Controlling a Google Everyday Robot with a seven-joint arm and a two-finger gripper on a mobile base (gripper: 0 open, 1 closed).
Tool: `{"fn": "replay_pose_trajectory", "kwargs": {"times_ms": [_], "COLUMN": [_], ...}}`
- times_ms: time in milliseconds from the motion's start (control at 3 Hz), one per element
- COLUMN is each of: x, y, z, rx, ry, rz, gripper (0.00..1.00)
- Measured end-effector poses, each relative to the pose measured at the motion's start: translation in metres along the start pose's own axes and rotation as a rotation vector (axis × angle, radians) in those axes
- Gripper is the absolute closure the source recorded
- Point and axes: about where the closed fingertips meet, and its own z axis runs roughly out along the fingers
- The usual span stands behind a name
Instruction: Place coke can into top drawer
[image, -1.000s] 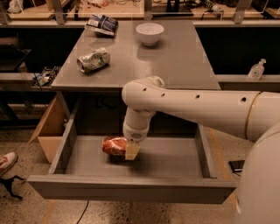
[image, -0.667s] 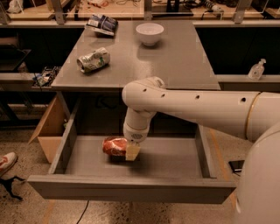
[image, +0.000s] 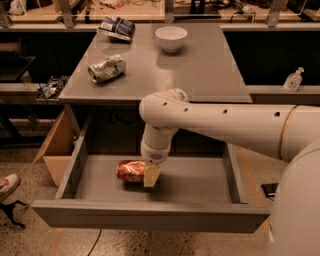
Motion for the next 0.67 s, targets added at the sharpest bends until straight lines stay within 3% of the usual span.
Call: {"fn": "replay_pose_trajectory", "kwargs": {"times_ms": [333,667], "x": [0.0002,0.0004], "y": [0.0007,0.0012], "z": [0.0012,0.0022], "rx": [-0.003,-0.005], "ry": [0.001,0.002], "rz": [-0.001,-0.001], "gripper": [0.08,0.00]}}
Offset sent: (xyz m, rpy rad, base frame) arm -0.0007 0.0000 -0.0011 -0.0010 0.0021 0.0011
